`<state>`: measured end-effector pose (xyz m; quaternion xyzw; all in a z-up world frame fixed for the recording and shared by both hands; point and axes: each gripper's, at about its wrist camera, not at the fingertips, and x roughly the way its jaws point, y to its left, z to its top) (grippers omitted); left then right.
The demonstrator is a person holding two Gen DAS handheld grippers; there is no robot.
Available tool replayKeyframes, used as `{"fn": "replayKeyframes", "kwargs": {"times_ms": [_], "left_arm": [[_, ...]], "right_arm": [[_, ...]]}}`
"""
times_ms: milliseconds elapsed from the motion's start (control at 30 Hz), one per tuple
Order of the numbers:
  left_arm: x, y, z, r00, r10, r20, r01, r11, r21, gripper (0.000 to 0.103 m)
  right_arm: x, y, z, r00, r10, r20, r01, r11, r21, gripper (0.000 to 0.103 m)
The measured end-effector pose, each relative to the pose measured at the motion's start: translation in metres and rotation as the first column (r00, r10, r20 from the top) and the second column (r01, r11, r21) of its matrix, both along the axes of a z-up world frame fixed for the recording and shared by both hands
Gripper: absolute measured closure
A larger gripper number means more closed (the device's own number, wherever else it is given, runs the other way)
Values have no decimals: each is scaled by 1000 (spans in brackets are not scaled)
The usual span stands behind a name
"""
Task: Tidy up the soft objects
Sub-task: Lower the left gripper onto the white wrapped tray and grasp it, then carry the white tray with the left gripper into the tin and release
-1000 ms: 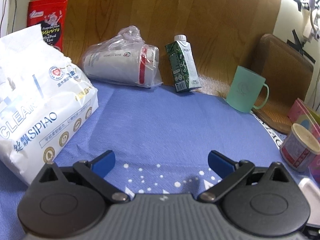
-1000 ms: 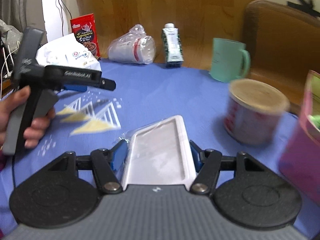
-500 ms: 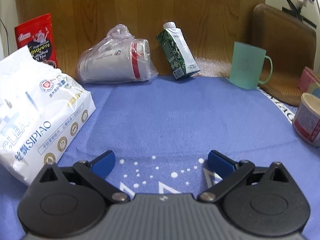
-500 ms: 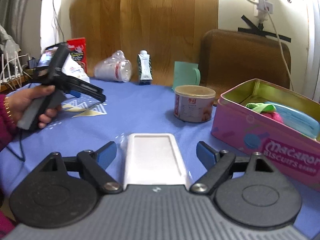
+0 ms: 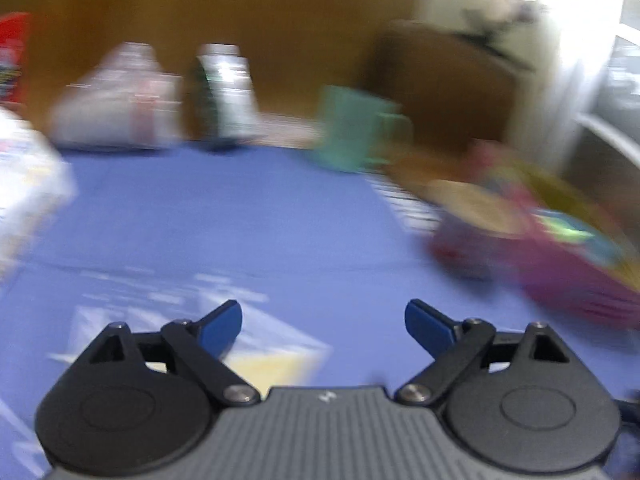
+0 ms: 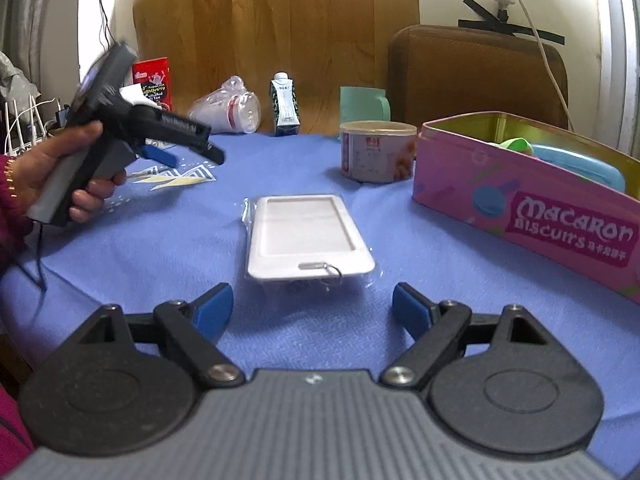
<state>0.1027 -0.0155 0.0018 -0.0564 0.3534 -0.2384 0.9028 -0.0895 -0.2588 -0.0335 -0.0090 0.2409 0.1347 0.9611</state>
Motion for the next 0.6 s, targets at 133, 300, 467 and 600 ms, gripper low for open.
{"fn": "replayKeyframes", "kwargs": {"times_ms": [133, 300, 467, 600], "left_arm": [[-22, -46, 2, 971, -239, -1, 239, 970, -47, 16], [-30, -82, -9, 913, -403, -58, 400, 915, -56, 9], [-48, -91, -13, 918, -397, -20, 396, 918, -25, 11], [-57, -85, -10, 925, -378, -37, 376, 925, -47, 23]], "right_arm": [[1, 0, -2, 1000, -2, 2, 2, 1000, -1, 15], [-1, -5, -3, 1000, -21, 13, 21, 1000, 10, 23], [-1, -8, -5, 999, -38, 27, 38, 999, 17, 40], [-2, -18, -4, 998, -63, 31, 61, 997, 54, 48]]}}
